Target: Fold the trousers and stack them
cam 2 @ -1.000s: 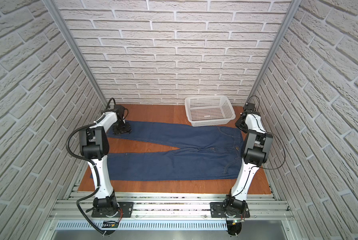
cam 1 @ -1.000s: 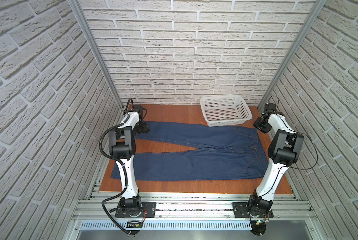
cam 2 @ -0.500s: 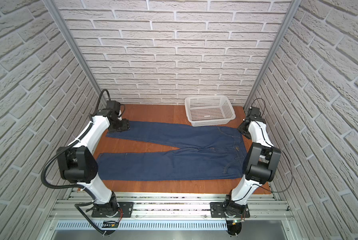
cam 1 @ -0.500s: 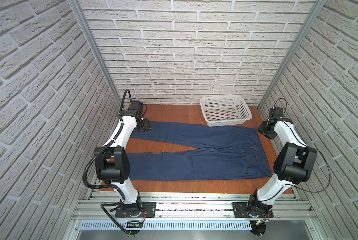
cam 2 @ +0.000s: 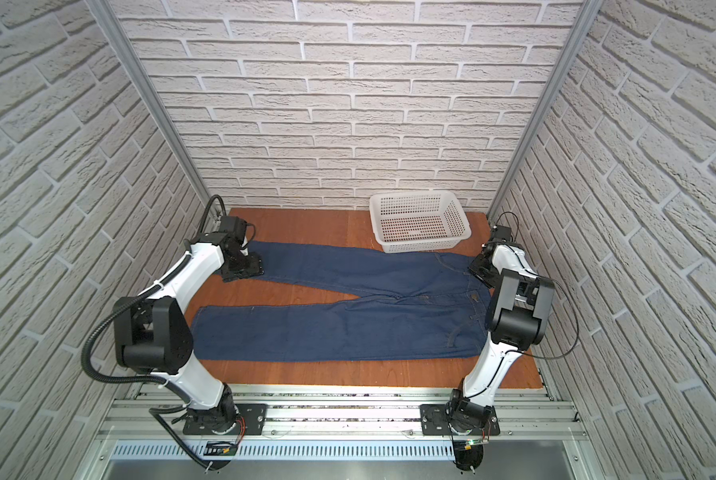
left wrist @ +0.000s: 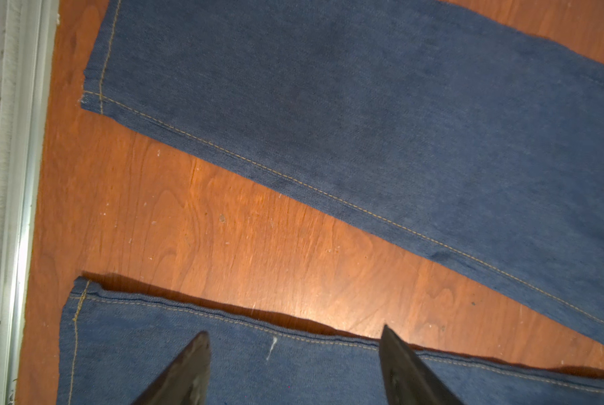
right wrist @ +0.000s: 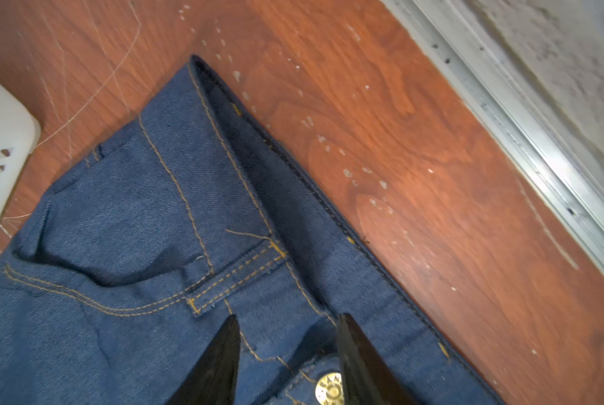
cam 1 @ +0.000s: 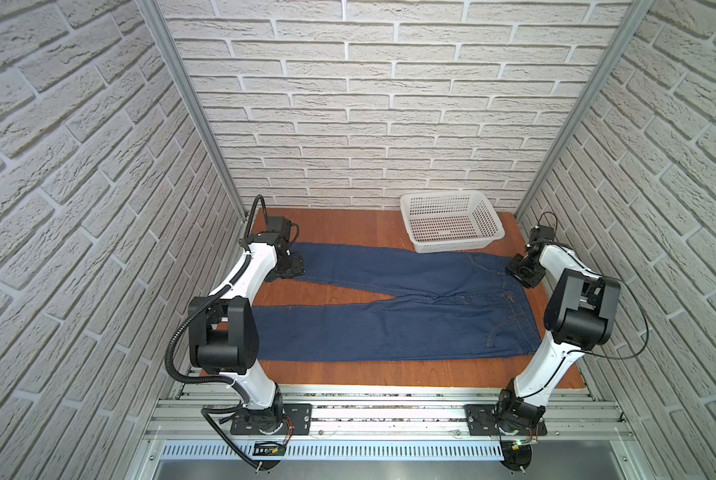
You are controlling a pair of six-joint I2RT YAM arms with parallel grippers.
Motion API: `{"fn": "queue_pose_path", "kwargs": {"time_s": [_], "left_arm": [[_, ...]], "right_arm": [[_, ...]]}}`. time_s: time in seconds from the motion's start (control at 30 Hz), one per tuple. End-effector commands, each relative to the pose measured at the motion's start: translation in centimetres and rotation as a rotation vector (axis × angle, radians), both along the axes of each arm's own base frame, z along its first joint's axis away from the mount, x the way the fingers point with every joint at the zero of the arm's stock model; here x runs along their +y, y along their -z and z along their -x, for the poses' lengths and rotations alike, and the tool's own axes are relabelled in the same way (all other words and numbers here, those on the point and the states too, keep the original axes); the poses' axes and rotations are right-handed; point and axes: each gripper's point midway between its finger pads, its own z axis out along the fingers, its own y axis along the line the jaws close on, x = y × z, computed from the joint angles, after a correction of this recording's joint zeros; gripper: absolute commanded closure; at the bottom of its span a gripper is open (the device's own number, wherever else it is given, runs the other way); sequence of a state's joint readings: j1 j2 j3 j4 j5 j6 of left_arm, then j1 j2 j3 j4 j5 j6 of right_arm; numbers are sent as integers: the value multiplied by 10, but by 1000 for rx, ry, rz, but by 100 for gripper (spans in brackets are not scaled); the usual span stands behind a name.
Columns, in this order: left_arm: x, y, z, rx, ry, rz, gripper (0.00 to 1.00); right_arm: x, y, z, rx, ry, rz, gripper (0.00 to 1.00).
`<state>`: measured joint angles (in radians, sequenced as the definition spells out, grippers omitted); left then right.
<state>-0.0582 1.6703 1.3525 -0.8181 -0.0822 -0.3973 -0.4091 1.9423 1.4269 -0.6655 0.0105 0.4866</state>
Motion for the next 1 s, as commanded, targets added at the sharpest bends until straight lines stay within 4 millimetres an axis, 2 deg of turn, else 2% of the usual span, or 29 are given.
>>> {"fn": "queue_pose_path", "kwargs": {"time_s": [0.0,0.33,0.37,0.5,0.57,0.7,0.8,0.87,0.97], "left_arm": [[-3,-10,-3,-49,4,10,25],[-3,-15,-3,-63,7,6,25],[-2,-15,-2,-62,6,5,25],[-2,-16,-2,-64,5,7,25],[-2,-16,-2,-65,5,5,25],[-2,-15,-2,-62,4,6,25],[-3,-16,-2,-63,5,8,25],[-3,-16,-2,-64,5,7,25],[-2,-16,-2,-63,5,7,24]], "right_arm": [[4,6,-9,-38,4,-42,59],[4,1,-14,-49,6,-48,80],[3,0,-13,-47,7,-43,78],[-3,-5,-8,-28,24,-9,60],[-7,-4,-3,-8,39,15,55],[-10,6,5,22,61,-1,54],[-6,9,0,3,43,-28,55],[-2,24,-1,19,30,-57,56],[0,26,-5,15,18,-73,59]]}}
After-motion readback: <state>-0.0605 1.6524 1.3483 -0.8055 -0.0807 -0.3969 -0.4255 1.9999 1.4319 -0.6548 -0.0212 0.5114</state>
